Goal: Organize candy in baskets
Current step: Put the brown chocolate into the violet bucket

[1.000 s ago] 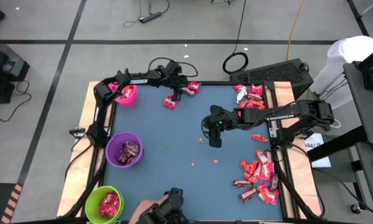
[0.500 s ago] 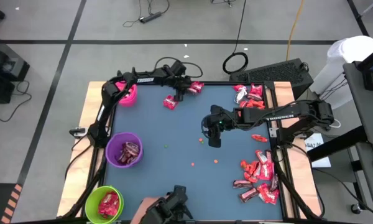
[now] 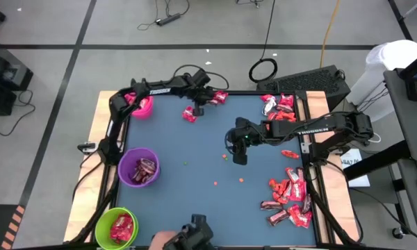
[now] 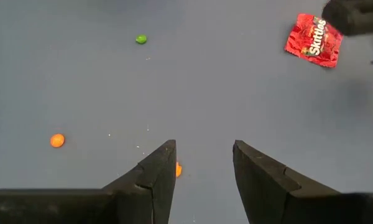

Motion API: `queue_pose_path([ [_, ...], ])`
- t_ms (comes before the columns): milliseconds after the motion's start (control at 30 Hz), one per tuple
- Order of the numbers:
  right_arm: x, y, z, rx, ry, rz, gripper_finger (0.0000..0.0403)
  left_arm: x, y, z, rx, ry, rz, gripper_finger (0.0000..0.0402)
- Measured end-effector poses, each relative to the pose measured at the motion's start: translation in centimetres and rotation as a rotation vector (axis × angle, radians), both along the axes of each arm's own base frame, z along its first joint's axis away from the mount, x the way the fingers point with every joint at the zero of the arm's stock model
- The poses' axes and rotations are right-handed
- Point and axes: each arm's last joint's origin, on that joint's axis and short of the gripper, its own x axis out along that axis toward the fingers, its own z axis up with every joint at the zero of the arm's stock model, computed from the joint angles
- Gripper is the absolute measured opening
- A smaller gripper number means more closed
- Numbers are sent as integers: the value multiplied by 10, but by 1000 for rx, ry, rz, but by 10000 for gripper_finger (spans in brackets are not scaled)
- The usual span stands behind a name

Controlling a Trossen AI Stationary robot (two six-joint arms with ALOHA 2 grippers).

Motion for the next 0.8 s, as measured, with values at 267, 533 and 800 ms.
queue_pose_path([
  [267, -15, 5, -13, -65, 196, -34, 148, 3, -63, 70, -32, -53, 10, 8],
  [533, -29, 7, -39, -159, 243, -53, 148, -18, -147, 145, 41, -152, -37, 7],
  [800, -29, 6, -44, -169, 217, -69, 148, -80, -215, 188, 41, -215, 50, 10],
])
